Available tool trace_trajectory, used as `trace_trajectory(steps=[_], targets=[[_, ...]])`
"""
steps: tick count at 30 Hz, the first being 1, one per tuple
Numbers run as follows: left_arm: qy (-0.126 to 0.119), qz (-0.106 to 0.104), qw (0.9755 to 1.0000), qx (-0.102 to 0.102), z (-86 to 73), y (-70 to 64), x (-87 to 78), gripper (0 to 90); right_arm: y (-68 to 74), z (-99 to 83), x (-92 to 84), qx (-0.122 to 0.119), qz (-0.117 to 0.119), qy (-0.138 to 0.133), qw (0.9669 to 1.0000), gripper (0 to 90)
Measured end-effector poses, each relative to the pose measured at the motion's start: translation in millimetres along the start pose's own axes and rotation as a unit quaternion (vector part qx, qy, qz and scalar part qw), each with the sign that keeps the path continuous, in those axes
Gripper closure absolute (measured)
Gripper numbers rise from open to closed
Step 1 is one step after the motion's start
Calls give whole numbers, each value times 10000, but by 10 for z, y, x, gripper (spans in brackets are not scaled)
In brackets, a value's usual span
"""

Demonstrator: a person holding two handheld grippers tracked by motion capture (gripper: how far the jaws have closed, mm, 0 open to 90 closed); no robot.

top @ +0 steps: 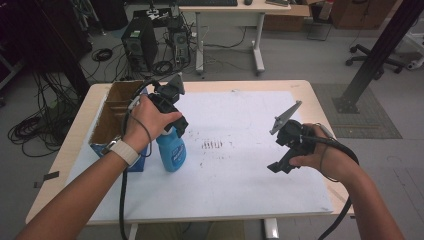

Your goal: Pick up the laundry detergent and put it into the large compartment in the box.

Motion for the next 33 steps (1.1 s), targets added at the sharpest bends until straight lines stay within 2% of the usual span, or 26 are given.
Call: trace_trajectory(steps=[33], targets=[[128,-31,9999,-14,-18,-13,278,105,-19,-25,49,1,56,3,10000,92]])
Point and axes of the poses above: each handheld gripper's, and its own axes: x roughly forward along the jaws, z roughly out of its top, y roughly to its left, the point moved 5 cm from there along x, roughly forward along the jaws, and after that the axes turned 14 degrees about -x, right-handed, at the moved point
